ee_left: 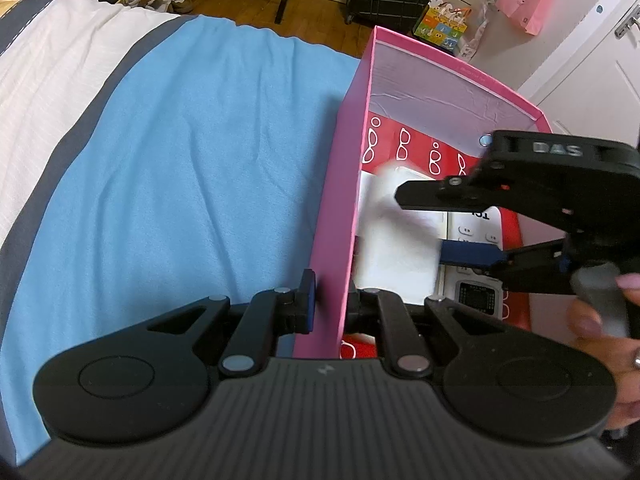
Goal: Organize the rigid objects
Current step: 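Carry the pink-labelled remote into the pink box and release it, then move the right tool back to the small white plug charger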
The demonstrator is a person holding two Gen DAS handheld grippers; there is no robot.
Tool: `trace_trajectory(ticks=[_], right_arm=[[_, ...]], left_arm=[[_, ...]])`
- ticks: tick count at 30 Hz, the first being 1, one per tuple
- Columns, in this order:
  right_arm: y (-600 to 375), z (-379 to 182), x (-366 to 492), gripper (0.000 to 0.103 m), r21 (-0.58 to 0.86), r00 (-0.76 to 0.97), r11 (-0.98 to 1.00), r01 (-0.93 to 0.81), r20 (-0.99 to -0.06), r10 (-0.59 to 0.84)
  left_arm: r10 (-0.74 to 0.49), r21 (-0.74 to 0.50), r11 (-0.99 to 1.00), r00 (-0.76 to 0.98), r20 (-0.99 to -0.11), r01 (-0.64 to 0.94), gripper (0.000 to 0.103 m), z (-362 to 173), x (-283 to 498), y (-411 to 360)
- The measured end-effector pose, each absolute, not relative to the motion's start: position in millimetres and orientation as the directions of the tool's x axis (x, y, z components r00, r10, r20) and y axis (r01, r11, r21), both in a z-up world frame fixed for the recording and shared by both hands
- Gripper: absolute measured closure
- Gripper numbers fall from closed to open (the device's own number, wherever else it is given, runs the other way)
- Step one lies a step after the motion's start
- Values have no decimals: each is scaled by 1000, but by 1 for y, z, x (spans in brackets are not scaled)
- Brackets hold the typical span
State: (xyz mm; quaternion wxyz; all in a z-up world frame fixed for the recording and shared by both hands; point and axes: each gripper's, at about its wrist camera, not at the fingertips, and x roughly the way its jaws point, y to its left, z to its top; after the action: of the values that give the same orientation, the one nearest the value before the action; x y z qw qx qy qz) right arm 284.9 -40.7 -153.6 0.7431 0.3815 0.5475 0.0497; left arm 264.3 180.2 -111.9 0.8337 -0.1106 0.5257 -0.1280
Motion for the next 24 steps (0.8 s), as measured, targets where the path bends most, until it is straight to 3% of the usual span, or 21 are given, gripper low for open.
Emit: trace_trajectory(ticks=[11, 24], right_arm=[[-50, -59, 225, 39, 470, 470, 876, -109, -752, 462], [-131, 2, 153, 38, 268, 572, 928, -260, -731, 372]], left_arm=[[-321, -310, 946, 417, -850, 97, 92, -112, 263, 179], [-289, -266, 957, 419, -861, 114, 93, -108, 262, 171]])
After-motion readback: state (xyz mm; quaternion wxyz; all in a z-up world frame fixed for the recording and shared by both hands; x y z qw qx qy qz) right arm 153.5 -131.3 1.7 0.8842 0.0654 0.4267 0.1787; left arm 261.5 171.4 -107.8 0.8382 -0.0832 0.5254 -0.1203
